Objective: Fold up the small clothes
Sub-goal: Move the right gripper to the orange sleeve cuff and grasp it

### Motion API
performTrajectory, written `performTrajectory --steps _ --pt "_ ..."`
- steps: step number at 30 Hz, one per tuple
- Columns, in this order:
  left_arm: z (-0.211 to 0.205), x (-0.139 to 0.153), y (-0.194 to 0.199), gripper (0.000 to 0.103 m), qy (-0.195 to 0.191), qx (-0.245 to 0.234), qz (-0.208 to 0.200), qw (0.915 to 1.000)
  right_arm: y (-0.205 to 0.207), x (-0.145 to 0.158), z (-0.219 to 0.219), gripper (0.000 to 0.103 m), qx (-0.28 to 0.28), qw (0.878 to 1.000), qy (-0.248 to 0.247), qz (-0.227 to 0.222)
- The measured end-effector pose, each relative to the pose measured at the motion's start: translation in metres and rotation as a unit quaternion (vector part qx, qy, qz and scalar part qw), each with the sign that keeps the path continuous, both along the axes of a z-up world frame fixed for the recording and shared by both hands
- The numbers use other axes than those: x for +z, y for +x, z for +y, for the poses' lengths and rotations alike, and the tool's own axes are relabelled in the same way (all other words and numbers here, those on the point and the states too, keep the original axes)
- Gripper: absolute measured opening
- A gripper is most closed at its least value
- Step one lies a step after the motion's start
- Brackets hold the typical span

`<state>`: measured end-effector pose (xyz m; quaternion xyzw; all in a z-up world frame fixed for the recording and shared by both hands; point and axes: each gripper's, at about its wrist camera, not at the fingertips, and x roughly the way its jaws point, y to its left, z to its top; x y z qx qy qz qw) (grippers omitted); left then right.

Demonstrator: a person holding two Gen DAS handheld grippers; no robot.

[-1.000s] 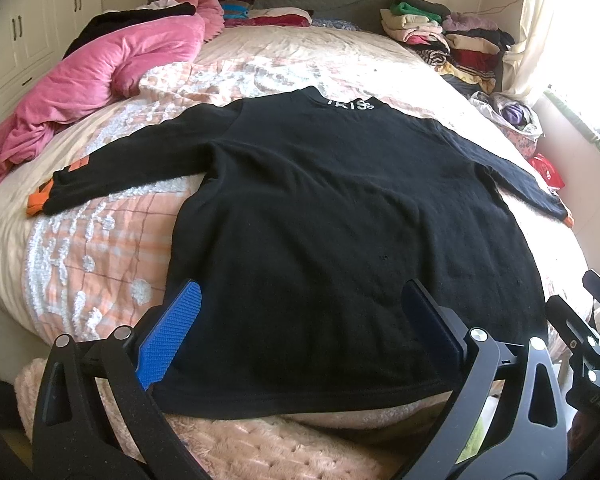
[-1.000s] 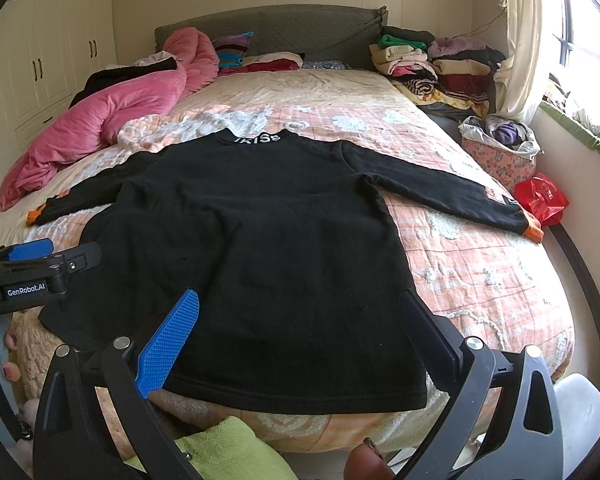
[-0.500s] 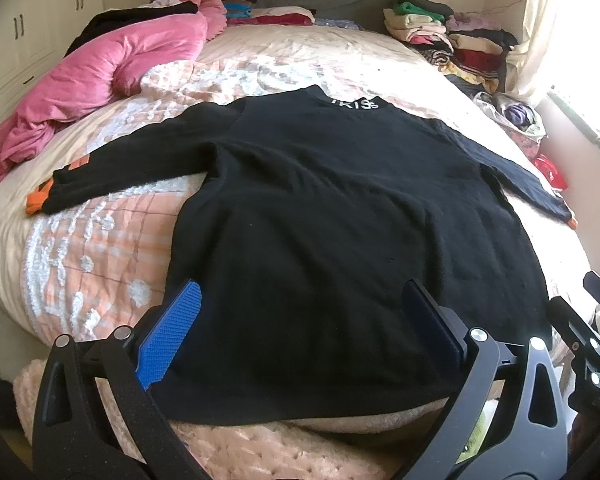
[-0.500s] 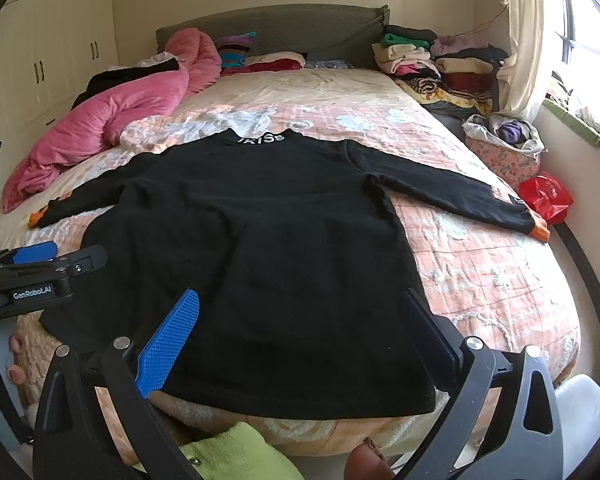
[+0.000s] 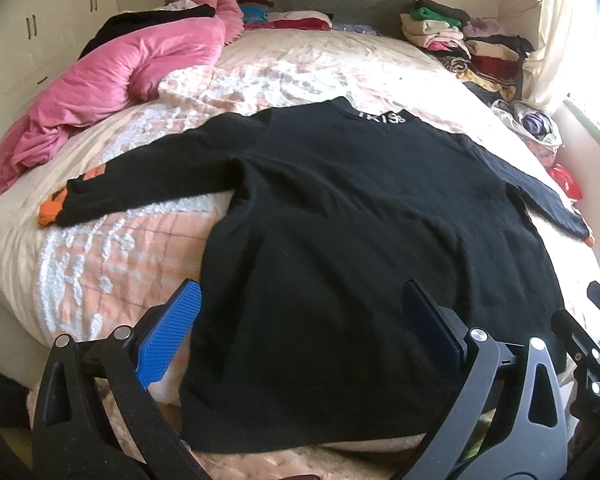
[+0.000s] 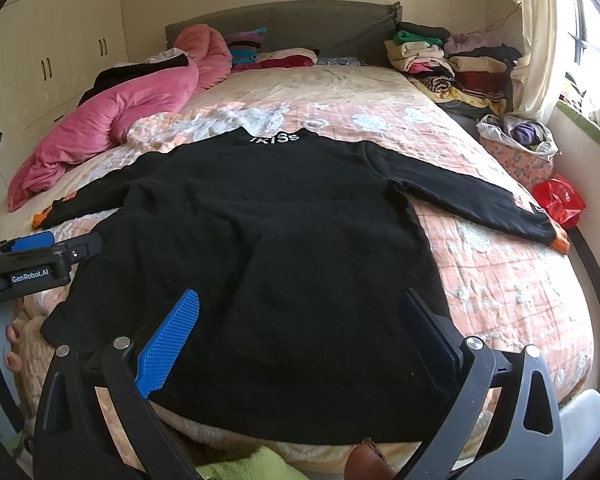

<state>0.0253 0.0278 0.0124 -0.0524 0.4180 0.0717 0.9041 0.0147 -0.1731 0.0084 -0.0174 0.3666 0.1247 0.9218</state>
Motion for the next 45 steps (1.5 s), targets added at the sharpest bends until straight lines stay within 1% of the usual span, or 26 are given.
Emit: performTrajectory --steps 8,13,17,21,28,38,45 --pt "0.008 0.003 0.010 0.094 0.016 0.006 0.000 0.9998 0.019 0.000 0.002 0.099 0.000 1.000 0.008 0.000" --pt "0.015 0.005 0.022 0.094 0.014 0.006 0.008 0.9999 0.033 0.003 0.004 0.099 -0.002 1.000 0.018 -0.002" --pt "0.018 0.011 0.031 0.094 0.010 0.003 0.007 0.9999 0.043 0.005 0.004 0.099 -0.002 1.000 0.027 0.002" --pt "0.022 0.017 0.044 0.094 0.009 0.004 0.006 0.9999 0.053 0.008 0.007 0.099 -0.001 1.000 0.029 0.001" --pt "0.021 0.029 0.072 0.094 0.019 0.015 0.000 0.9997 0.071 0.013 0.007 0.099 -0.002 0.999 0.041 0.001" --pt "0.021 0.049 0.113 0.094 0.020 0.014 -0.008 0.9997 0.112 0.022 -0.013 0.099 -0.048 0.998 0.050 0.006" --pt "0.010 0.050 0.144 0.094 0.015 0.009 -0.002 0.9998 0.132 0.027 -0.036 0.099 -0.082 0.995 0.057 0.000"
